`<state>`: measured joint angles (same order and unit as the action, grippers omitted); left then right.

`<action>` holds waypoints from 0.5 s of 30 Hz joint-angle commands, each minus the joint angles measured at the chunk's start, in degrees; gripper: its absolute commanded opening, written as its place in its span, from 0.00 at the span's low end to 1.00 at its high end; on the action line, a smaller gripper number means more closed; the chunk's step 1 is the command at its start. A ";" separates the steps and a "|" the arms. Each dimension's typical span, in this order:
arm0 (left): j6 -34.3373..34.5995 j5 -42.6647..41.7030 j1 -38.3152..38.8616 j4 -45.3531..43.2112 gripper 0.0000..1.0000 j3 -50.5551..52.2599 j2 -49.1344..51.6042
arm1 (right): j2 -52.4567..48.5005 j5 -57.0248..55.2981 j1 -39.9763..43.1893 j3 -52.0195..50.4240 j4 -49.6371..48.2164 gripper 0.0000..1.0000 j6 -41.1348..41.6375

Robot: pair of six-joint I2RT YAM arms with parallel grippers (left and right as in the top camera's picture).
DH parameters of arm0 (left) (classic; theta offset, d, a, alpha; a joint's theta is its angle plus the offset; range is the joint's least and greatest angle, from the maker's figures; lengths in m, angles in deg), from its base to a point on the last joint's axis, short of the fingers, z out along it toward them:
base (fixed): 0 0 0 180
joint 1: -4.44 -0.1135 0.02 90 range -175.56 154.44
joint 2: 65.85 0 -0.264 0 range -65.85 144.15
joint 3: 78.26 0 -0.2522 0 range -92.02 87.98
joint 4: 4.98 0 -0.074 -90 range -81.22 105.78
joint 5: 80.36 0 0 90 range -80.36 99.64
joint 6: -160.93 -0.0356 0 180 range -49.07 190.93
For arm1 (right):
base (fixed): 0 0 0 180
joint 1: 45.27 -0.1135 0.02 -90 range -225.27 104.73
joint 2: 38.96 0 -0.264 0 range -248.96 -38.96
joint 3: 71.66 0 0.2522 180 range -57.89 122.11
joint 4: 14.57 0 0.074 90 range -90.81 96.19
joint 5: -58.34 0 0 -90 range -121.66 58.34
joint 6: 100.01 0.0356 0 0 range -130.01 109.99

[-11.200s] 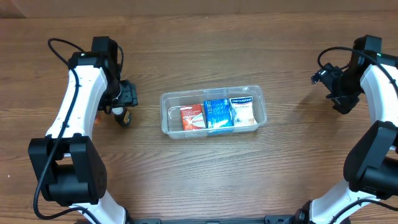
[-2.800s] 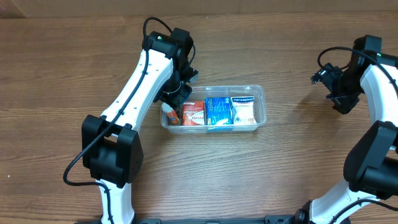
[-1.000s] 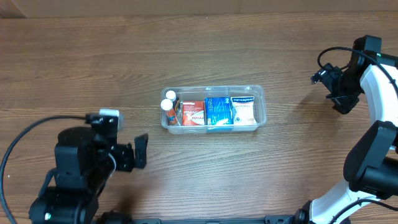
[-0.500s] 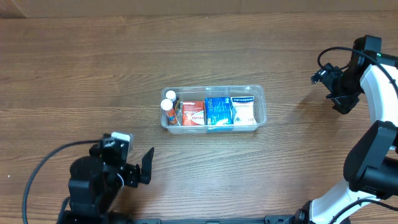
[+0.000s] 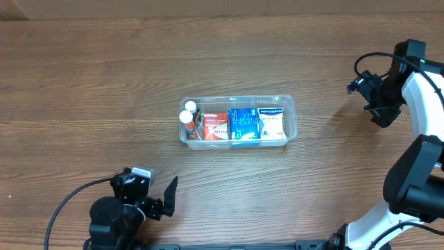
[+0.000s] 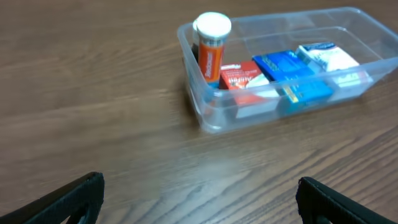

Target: Pack container

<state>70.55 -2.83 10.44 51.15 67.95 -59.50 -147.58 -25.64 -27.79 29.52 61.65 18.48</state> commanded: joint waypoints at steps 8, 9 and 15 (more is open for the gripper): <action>0.83 -2.19 0.39 -2.56 1.00 9.09 -5.75 | 0.20 0.24 -0.13 0.07 -0.31 1.00 0.24; 0.81 -2.19 0.39 -2.78 1.00 10.40 -6.12 | 0.20 0.24 -0.13 0.07 -0.31 1.00 0.24; 0.79 1.05 0.44 -2.27 1.00 10.54 -6.10 | 0.20 0.24 -0.13 0.07 -0.33 1.00 0.24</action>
<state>70.79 -3.07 10.44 48.88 77.87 -64.75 -147.58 -25.64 -27.77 29.52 61.63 18.50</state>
